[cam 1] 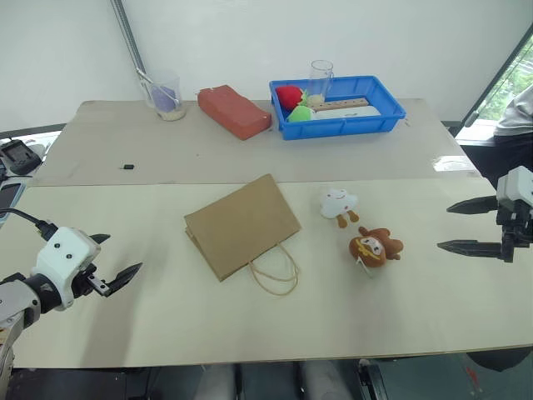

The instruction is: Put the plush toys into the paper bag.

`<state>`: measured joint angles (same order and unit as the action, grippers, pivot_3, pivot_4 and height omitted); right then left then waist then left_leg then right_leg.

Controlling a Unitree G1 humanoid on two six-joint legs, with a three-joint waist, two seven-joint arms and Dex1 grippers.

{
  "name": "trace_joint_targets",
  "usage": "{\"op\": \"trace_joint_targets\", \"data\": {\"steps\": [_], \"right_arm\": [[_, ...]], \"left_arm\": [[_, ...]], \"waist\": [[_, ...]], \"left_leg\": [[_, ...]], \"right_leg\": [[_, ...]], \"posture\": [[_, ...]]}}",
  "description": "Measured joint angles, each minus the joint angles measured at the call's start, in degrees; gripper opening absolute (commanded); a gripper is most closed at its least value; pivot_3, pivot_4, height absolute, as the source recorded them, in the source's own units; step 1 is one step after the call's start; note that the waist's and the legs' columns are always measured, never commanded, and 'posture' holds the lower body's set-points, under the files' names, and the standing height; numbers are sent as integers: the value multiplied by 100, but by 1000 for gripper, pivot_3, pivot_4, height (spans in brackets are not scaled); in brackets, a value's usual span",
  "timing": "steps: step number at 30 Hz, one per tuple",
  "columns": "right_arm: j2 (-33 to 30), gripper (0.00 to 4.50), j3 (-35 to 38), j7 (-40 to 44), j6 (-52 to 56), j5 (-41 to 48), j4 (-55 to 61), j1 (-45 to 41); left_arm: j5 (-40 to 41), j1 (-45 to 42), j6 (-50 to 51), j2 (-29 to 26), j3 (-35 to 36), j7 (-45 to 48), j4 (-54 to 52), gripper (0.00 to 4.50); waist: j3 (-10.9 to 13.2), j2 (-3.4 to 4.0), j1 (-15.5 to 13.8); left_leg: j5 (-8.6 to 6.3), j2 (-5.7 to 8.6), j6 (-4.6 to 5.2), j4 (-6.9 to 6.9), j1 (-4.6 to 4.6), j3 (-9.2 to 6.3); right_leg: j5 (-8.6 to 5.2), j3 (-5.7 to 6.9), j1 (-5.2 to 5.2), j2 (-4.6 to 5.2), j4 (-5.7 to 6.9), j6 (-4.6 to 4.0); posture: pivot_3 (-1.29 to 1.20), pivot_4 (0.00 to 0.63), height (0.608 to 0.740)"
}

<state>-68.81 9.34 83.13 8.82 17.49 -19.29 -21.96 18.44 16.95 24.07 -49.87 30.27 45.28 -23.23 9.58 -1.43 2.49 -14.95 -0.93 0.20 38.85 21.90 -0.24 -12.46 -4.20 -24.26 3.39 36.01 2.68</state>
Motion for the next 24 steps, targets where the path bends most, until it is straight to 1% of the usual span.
{"op": "trace_joint_targets", "data": {"steps": [6,11,16,24], "right_arm": [[38,4500,0,-78,-216,-111,-126,-6],[105,4500,-4,-172,-222,-171,-164,-22],[106,4500,-4,-188,-219,-170,-155,-22],[106,4500,-3,-188,-209,-158,-67,31]], "left_arm": [[183,-54,-4,119,55,65,-1,4489],[271,17,-75,192,234,266,-41,4489],[327,93,-245,264,243,388,-59,4489],[320,62,-412,250,245,566,51,4489]], "waist": [[0,0,0],[0,0,4],[0,0,-3],[0,0,1]], "left_leg": [[0,0,0,0,1,0],[0,0,0,0,-1,2],[0,0,0,0,-1,2],[0,0,0,0,-2,2]], "right_leg": [[0,0,0,0,0,0],[0,-1,0,0,2,0],[0,-1,0,0,1,0],[0,-1,1,0,2,0]], "posture": [[0,150,740],[0,150,740],[0,150,740],[0,150,740]]}}
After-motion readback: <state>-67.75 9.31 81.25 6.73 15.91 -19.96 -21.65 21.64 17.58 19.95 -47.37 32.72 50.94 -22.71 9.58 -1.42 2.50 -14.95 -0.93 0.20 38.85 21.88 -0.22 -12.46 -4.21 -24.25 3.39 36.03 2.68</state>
